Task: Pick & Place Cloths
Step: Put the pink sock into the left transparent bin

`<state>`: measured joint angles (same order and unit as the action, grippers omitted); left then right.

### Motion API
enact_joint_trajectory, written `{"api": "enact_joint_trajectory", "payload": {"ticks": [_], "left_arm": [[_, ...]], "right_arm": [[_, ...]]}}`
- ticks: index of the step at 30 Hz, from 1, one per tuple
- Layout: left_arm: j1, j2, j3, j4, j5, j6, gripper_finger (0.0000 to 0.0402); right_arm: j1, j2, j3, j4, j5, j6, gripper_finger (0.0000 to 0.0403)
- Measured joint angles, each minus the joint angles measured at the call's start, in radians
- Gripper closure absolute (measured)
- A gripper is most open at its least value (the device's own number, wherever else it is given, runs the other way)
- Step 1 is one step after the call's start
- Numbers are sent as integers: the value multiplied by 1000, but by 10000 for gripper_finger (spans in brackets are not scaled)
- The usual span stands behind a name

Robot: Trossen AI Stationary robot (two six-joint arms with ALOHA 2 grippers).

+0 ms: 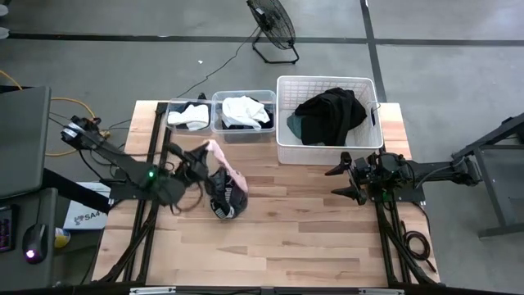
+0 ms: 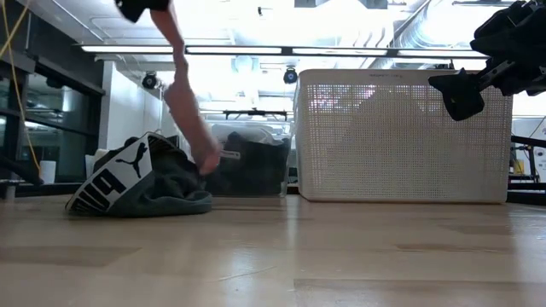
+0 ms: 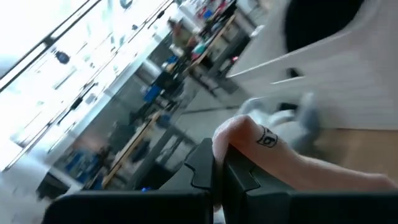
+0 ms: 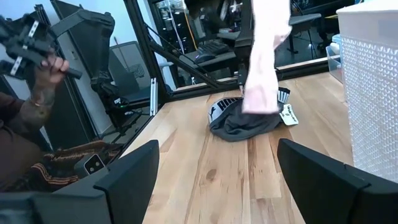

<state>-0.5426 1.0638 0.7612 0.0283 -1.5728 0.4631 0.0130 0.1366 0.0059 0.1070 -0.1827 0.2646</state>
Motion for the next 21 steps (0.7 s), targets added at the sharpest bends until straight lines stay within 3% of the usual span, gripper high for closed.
{"api": "enact_joint_trajectory", "payload": {"ticks": [13,21], "left_arm": [[303,-127,149,-1,0,274,401],[538,-157,161,-40,1,318,401]], "right_arm": [[0,0,0,0,0,0,85],[0,0,0,0,0,0,85]]}}
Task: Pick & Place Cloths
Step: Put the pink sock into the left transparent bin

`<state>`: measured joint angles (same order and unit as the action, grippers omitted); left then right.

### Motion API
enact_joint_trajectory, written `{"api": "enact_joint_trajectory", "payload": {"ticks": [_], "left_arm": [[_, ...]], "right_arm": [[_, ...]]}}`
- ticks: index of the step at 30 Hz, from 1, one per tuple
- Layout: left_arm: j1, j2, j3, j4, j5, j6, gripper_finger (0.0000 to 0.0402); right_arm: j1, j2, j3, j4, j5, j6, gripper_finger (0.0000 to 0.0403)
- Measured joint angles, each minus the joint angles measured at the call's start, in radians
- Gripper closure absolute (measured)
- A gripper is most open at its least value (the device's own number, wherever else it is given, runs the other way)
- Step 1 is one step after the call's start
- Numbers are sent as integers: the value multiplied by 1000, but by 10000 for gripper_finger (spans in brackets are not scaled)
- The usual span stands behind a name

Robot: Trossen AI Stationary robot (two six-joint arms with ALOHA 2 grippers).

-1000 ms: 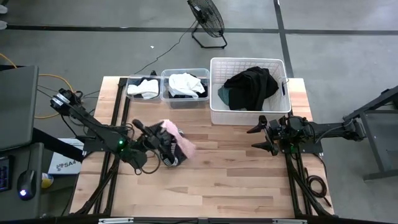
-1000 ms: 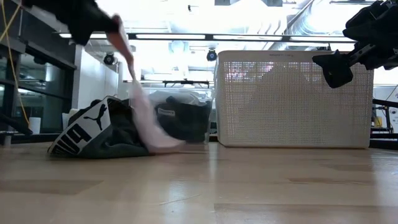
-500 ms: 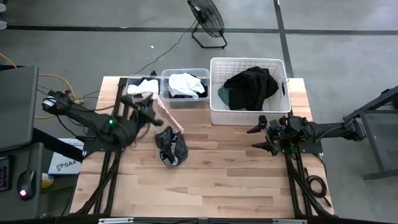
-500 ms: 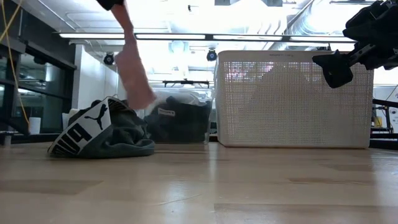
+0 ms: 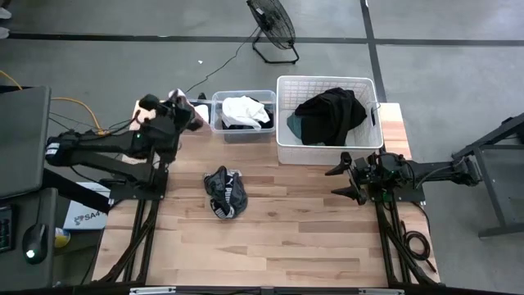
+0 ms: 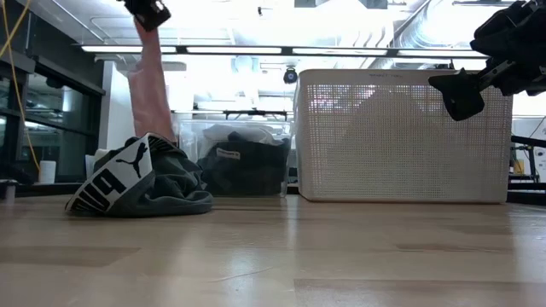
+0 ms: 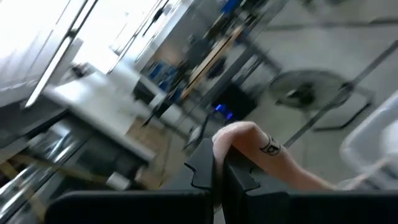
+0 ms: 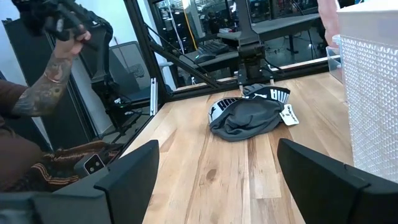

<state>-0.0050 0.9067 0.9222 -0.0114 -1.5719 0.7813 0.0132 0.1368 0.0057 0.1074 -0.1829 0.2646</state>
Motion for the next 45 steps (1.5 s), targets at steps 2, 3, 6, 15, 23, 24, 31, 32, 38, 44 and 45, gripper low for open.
{"api": "enact_joint_trajectory", "payload": {"ticks": [2,3,6,15,23,24,31,32,38,44,45], "left_arm": [[65,-1,0,-15,2,0,401],[96,-1,0,-23,2,0,401],[182,-1,0,-58,24,-9,402],[423,0,0,-167,144,-137,402],[565,25,-1,-404,300,-445,402],[577,30,-1,-432,328,-481,402],[603,118,-1,-561,463,-687,402],[603,133,-1,-576,476,-712,401],[627,200,-1,-683,646,-948,401],[731,243,-2,-777,905,-1093,401],[742,250,-2,-772,930,-1092,401]], "right_arm": [[0,0,0,0,0,0,85],[0,0,0,0,0,0,85],[0,0,0,0,0,0,85],[0,0,0,0,0,0,85],[0,0,0,0,0,0,85],[0,0,0,0,0,0,85],[0,0,0,0,0,0,85],[0,0,0,0,0,0,85],[0,0,0,0,0,0,85],[0,0,0,0,0,0,85],[0,0,0,0,0,0,85]]}}
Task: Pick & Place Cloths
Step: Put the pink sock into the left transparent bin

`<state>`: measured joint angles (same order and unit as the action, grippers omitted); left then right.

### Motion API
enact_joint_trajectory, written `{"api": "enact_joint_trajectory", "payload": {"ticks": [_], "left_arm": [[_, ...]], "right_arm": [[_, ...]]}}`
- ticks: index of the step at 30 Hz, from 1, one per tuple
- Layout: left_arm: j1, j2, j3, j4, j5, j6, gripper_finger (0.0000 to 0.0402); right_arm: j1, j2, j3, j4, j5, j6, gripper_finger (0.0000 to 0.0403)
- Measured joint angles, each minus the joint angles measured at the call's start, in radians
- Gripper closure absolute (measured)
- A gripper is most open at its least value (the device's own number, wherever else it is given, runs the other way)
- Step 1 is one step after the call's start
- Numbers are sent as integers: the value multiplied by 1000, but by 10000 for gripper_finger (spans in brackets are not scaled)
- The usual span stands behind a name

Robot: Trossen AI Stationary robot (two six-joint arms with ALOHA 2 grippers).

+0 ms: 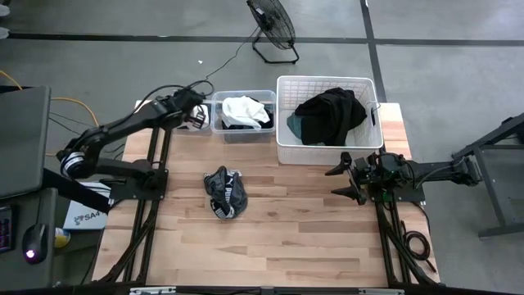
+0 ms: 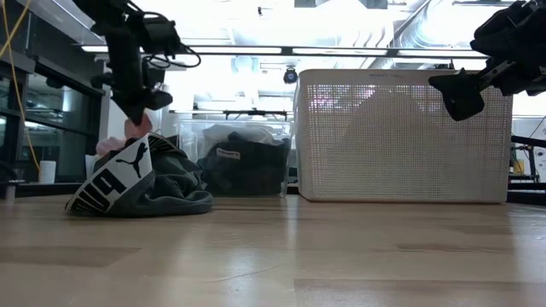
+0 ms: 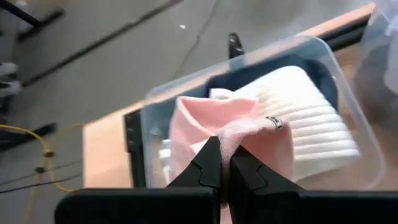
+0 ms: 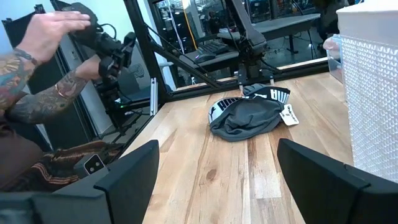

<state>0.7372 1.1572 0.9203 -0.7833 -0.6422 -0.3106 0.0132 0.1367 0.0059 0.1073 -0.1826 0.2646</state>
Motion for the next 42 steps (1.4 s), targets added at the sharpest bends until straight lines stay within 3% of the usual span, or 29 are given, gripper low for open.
{"api": "enact_joint_trajectory", "payload": {"ticks": [27,42], "left_arm": [[197,344,1,177,190,74,401],[272,370,-90,333,319,97,401]], "right_arm": [[0,0,0,0,0,0,85],[0,0,0,0,0,0,85]]}}
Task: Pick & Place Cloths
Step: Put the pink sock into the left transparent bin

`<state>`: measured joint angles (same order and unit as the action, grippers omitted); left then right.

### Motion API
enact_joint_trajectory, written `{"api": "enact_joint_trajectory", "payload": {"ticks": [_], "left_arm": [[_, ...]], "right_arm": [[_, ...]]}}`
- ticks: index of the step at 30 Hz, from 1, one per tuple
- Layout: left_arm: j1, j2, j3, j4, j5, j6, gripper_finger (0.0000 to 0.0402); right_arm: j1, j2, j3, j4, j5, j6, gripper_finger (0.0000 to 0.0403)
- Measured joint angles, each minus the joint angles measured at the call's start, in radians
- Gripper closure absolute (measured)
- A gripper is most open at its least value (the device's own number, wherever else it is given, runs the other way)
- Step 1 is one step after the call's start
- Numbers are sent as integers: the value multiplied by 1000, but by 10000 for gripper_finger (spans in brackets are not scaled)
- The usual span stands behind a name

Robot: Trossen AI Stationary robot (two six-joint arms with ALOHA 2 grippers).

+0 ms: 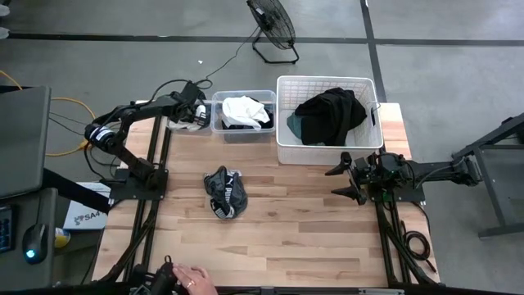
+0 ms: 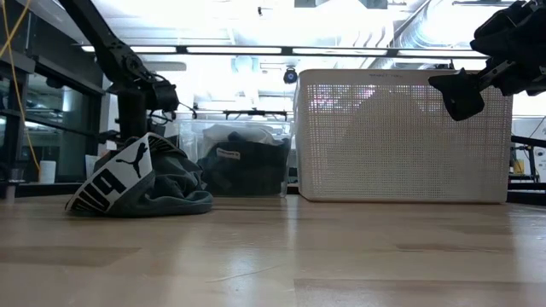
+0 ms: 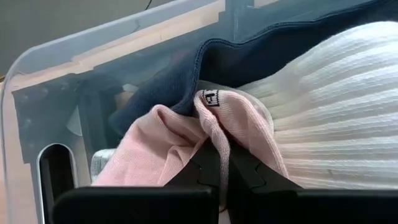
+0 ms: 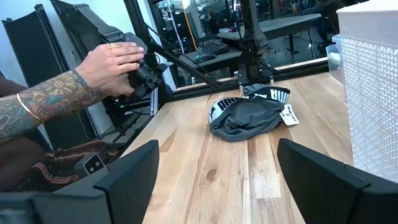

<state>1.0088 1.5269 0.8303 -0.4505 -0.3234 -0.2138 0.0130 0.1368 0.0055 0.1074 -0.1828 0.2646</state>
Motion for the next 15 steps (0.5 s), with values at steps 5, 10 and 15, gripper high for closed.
{"api": "enact_joint_trajectory", "payload": {"ticks": [5,10,15], "left_arm": [[-2,1,4,-1,5,0,396],[-12,-15,25,-14,26,-4,348],[-23,-50,27,-26,27,-1,283]], "right_arm": [[0,0,0,0,0,0,85],[0,0,0,0,0,0,85],[0,0,0,0,0,0,85]]}}
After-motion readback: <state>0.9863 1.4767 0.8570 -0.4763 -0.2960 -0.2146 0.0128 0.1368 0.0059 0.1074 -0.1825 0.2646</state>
